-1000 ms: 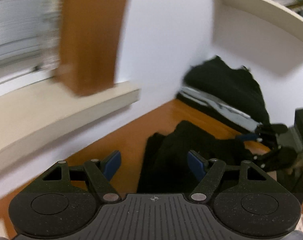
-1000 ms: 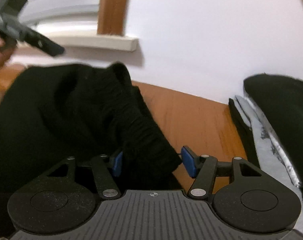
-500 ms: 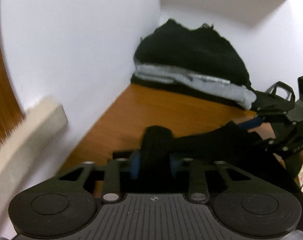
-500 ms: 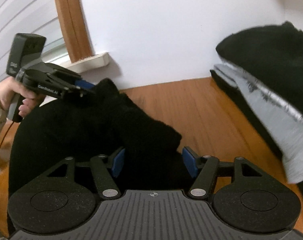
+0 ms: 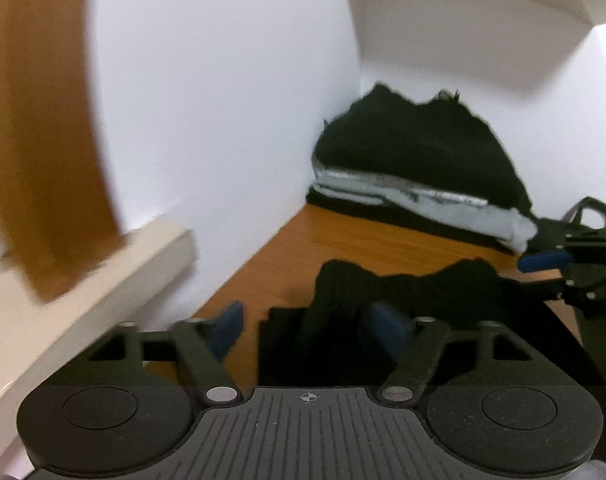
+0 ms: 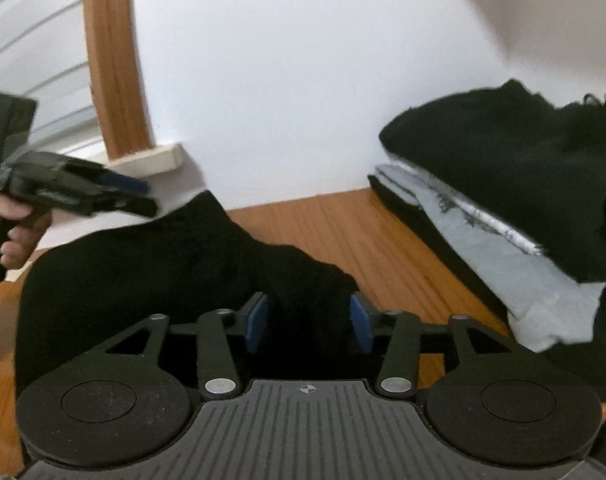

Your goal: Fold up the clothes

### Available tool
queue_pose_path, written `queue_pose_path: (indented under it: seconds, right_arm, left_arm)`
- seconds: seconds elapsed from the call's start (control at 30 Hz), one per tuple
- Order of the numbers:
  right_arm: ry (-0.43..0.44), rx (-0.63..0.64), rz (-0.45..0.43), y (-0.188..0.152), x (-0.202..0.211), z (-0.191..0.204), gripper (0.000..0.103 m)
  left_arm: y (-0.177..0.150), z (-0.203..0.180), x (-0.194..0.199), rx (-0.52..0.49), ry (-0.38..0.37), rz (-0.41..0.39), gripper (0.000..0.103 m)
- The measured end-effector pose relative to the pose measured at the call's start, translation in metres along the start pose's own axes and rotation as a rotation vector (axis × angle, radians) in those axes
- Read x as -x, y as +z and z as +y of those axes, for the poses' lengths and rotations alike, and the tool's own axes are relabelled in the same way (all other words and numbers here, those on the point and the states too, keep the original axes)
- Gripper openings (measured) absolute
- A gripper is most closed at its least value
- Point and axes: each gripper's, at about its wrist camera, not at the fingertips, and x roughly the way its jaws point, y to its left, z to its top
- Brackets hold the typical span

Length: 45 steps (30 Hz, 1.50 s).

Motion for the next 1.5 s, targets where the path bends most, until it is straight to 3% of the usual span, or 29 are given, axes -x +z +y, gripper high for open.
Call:
queue_pose_path:
  seconds: [0.13, 0.3, 0.4, 0.57, 0.7, 0.77, 0.8, 0.83, 1.0, 1.1, 1.3, 1.5]
  right_arm:
    - [0.035, 0.031, -0.032, -0.010, 0.019, 0.028, 0.051]
    - [0.046, 0.070, -0.036, -0.019, 0.021, 0.069, 0.055]
    - [0.044, 0.075, -0.030, -0.021, 0.019, 0.087, 0.055]
    - [-0.007, 0.073, -0.056, -0.039, 0.026, 0.108, 0.056]
    - [-0.022, 0.074, -0.022, -0.063, 0.025, 0.115, 0.057]
    - [-0.026, 0.095, 0.007, -0.078, 0.019, 0.118, 0.058]
    - [-0.032, 0.122, -0.020, -0.087, 0.020, 0.120, 0.058]
    - [-0.032, 0.129, -0.033, -0.090, 0.021, 0.121, 0.058]
    - [-0.020, 0.134, -0.057, -0.095, 0.024, 0.117, 0.057]
    - [-0.023, 0.129, -0.029, -0.088, 0.027, 0.117, 0.058]
    - [-0.009, 0.118, -0.045, -0.075, 0.039, 0.129, 0.058]
    - [0.004, 0.095, -0.068, -0.101, 0.033, 0.127, 0.058]
  left_arm:
    - [-0.019, 0.014, 0.034, 0.029, -0.022, -0.046, 0.074]
    - [-0.054, 0.021, 0.062, 0.050, -0.074, -0.035, 0.056]
    - [-0.070, 0.028, 0.076, 0.070, -0.075, -0.049, 0.051]
    - [-0.077, 0.032, 0.079, 0.078, -0.069, -0.051, 0.049]
    - [-0.077, 0.022, 0.087, 0.050, -0.077, -0.090, 0.049]
    - [-0.077, 0.015, 0.089, 0.033, -0.097, -0.095, 0.041]
    - [-0.077, 0.010, 0.087, 0.017, -0.115, -0.087, 0.030]
    - [-0.078, 0.005, 0.085, 0.001, -0.129, -0.079, 0.028]
    - [-0.090, -0.004, 0.068, -0.035, -0.117, -0.019, 0.027]
    - [-0.099, 0.000, 0.056, -0.023, -0.119, 0.029, 0.027]
    - [-0.106, 0.002, 0.050, -0.019, -0.118, 0.025, 0.027]
    - [-0.106, -0.001, 0.051, -0.037, -0.103, 0.023, 0.027]
